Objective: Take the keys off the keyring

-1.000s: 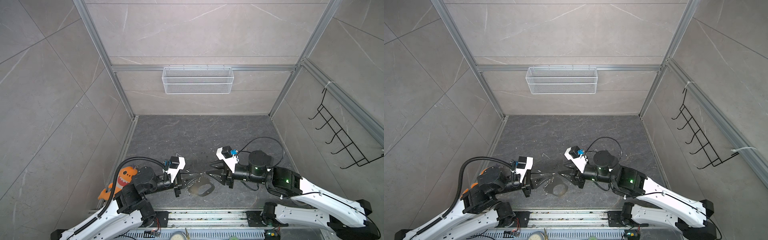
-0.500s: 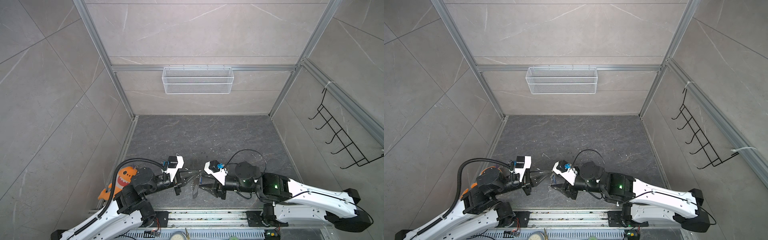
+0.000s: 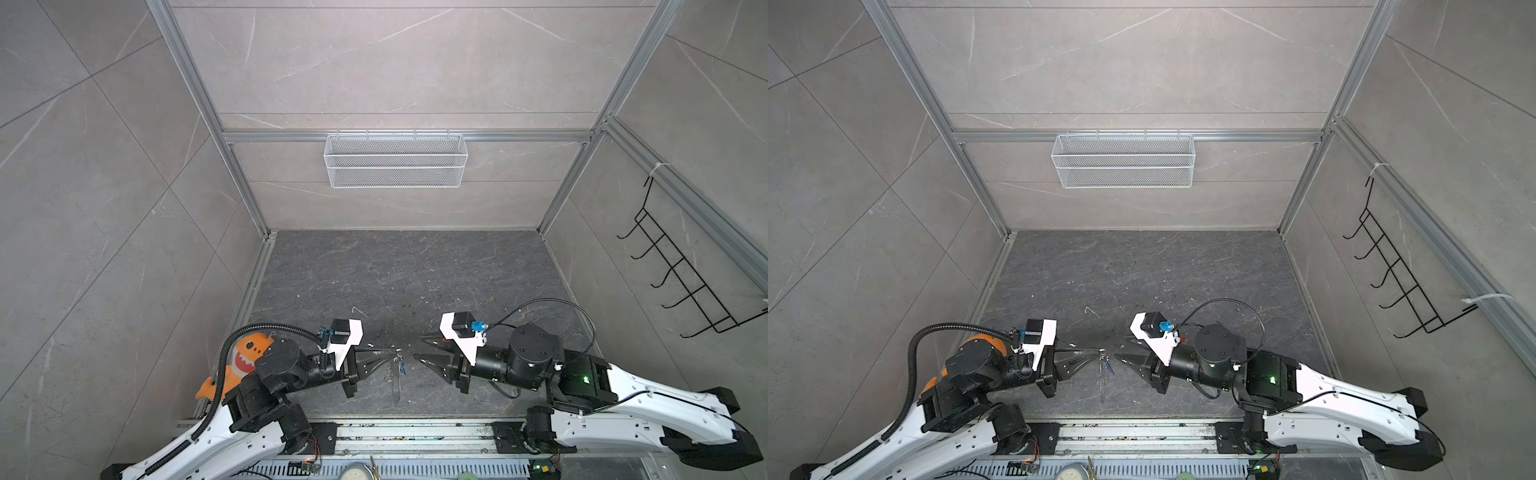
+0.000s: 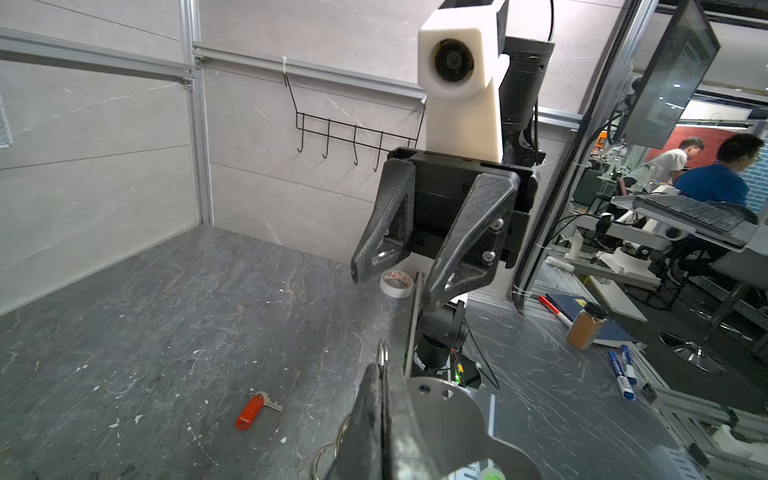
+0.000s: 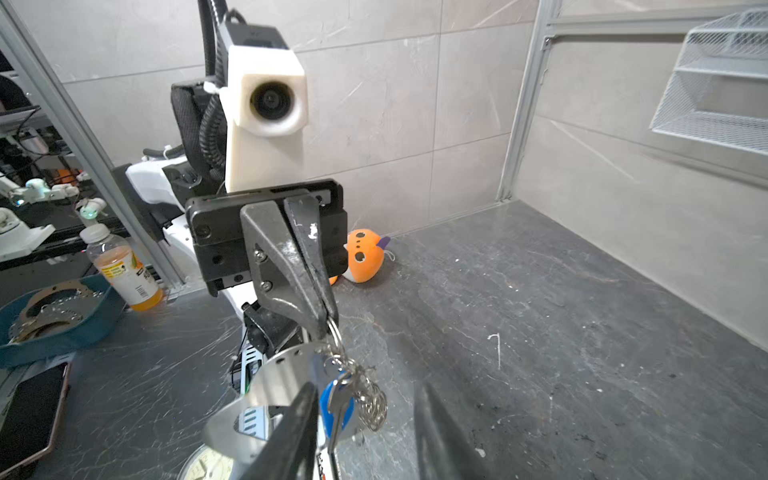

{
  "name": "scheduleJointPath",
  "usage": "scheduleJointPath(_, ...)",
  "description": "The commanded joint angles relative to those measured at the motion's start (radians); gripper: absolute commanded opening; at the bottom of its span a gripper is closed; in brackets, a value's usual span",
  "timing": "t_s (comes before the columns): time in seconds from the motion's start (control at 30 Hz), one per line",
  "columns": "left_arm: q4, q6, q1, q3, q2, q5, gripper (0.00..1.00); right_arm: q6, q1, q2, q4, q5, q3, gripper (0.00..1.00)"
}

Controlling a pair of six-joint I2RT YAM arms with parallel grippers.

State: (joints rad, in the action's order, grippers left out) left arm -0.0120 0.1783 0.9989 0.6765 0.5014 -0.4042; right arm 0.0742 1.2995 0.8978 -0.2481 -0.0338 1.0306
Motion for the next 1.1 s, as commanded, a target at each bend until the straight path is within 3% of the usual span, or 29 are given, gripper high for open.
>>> scheduleJointPath(0.0, 0.084, -0.014, 0.003, 0.014, -0.001, -0.059, 0.0, -0.009, 0.003, 0.036, 0.015, 0.058, 0.025, 0.37)
scheduleJointPath(0.33, 0.102, -0.009, 0.003, 0.008, -0.003, -0.077, 0.0, -0.008, 0.003, 0.047, 0.057, 0.107, 0.016, 0.36)
scheduleJointPath(0.5, 0.112, -0.005, 0.002, 0.002, 0.0, -0.087, 0.0, -0.011, 0.003, 0.062, 0.06, 0.12, 0.025, 0.25)
scheduleJointPath(0.73, 0.11, 0.002, 0.002, 0.002, 0.009, -0.087, 0.0, -0.011, 0.002, 0.068, 0.055, 0.13, 0.035, 0.0)
scheduleJointPath(0.87, 0.078, 0.016, 0.003, 0.013, 0.019, -0.066, 0.0, -0.004, 0.001, 0.074, -0.01, 0.103, 0.069, 0.0)
scheduleJointPath(0.9, 0.05, 0.019, 0.002, 0.022, 0.017, -0.045, 0.04, -0.004, 0.001, 0.076, -0.047, 0.09, 0.089, 0.0)
scheduleJointPath(0.97, -0.015, 0.021, 0.003, 0.039, 0.008, -0.001, 0.25, -0.006, 0.002, 0.091, -0.15, 0.055, 0.142, 0.0)
scheduleJointPath(1.07, -0.128, 0.015, 0.003, 0.078, -0.002, 0.074, 0.35, -0.012, 0.002, 0.13, -0.316, -0.009, 0.236, 0.0)
